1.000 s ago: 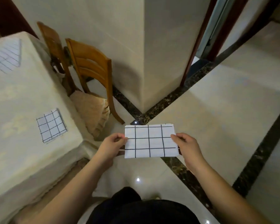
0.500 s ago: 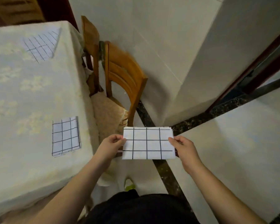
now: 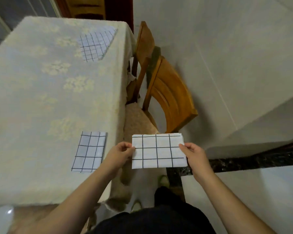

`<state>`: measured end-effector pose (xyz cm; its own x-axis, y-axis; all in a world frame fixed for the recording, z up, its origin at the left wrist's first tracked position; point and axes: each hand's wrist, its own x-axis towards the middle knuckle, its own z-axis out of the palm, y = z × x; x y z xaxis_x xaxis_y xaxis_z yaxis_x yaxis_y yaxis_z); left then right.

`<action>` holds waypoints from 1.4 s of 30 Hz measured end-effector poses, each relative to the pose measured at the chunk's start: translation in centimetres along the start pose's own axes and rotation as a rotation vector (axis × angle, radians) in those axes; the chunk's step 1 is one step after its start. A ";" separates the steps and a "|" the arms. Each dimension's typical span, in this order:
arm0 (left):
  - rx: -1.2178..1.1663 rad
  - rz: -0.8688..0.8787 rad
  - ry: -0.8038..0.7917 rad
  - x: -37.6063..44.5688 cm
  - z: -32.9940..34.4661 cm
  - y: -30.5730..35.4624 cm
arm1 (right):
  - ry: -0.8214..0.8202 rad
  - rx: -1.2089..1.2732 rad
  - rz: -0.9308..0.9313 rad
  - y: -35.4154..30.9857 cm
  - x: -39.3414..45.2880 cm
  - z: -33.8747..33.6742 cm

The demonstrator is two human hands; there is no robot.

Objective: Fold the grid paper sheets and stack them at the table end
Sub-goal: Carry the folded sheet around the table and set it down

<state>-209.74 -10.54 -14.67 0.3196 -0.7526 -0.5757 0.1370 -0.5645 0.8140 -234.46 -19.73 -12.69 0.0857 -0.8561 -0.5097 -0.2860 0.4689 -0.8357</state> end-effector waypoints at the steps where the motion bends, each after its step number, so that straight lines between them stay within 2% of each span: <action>1: -0.017 -0.012 0.033 0.6 -0.3 0.0 | -0.040 -0.027 -0.006 -0.6 1.3 0.6; 10: -0.232 -0.165 0.404 3.3 -2.5 0.6 | -0.419 -0.265 -0.063 -6.1 12.0 7.5; 15: -0.396 -0.216 0.583 2.4 -3.3 -0.3 | -0.651 -0.396 -0.088 -8.2 15.1 12.1; 20: -0.569 -0.212 0.715 0.4 -3.9 -2.2 | -0.807 -0.555 -0.216 -8.7 15.9 17.5; 26: -0.677 -0.272 0.826 -0.4 -4.8 -6.2 | -0.937 -0.752 -0.421 -8.3 14.9 23.7; 33: -0.702 -0.217 0.969 -1.1 -7.2 -9.2 | -0.963 -0.886 -0.584 -7.0 13.3 29.4; 42: -0.671 -0.326 1.086 -0.1 -8.4 -11.2 | -1.017 -1.012 -0.662 -5.6 13.4 34.0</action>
<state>-203.44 -1.28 -23.03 0.7259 0.2160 -0.6530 0.6857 -0.1535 0.7115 -199.26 -26.47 -21.80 0.9084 -0.1492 -0.3906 -0.3966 -0.6030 -0.6922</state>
